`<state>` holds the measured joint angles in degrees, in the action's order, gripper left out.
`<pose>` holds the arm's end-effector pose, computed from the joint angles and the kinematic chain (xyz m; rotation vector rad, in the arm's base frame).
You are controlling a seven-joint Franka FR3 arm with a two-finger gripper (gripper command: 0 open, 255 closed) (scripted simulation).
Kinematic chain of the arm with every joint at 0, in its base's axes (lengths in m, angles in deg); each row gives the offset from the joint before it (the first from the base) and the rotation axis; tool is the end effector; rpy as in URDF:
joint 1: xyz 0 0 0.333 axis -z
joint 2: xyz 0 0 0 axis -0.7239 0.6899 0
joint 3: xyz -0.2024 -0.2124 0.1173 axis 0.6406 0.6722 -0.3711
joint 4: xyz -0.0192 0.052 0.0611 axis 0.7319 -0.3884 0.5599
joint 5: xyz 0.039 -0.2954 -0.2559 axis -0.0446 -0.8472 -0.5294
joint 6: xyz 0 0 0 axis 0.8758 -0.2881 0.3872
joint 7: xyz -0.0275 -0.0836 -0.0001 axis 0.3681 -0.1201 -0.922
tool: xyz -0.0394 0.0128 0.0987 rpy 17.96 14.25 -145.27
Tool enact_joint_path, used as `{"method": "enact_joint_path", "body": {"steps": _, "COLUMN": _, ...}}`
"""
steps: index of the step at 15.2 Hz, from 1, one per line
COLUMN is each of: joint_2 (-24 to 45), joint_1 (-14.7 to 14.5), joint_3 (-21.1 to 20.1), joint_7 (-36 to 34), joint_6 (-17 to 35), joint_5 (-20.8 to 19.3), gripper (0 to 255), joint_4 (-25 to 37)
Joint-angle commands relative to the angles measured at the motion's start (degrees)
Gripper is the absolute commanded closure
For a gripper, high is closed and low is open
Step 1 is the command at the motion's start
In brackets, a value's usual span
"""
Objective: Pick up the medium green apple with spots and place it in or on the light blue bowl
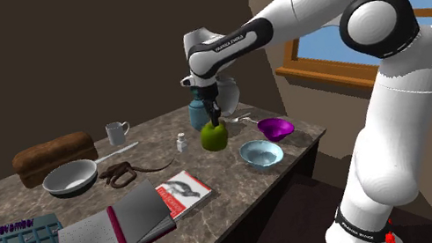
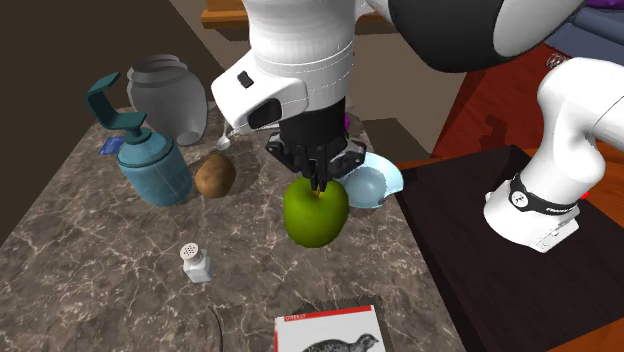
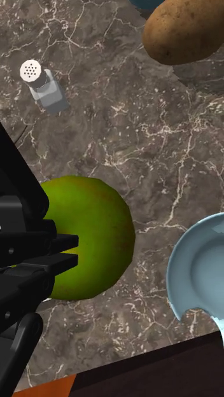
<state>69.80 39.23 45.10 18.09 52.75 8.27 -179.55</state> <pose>0.5486 -0.0155 0.4439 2.7069 1.5216 -0.2420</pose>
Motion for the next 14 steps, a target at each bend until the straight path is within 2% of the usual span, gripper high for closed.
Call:
{"method": "enact_joint_path", "body": {"steps": 1, "joint_2": -0.47, "joint_1": -0.01, "joint_3": -0.01, "joint_7": 0.13, "joint_6": -1.54, "joint_5": -0.01, "gripper": 255, "joint_4": 1.07}}
{"method": "enact_joint_path", "body": {"steps": 6, "joint_2": -1.21, "joint_1": -0.06, "joint_3": -0.05, "joint_7": 0.37, "joint_6": -5.05, "joint_5": -0.01, "gripper": 255, "joint_4": 3.85}}
{"method": "enact_joint_path", "body": {"steps": 14, "joint_2": -14.63, "joint_1": 3.15, "joint_3": 3.18, "joint_7": 5.96, "joint_6": -7.92, "joint_5": -3.27, "gripper": 255, "joint_4": -5.9}}
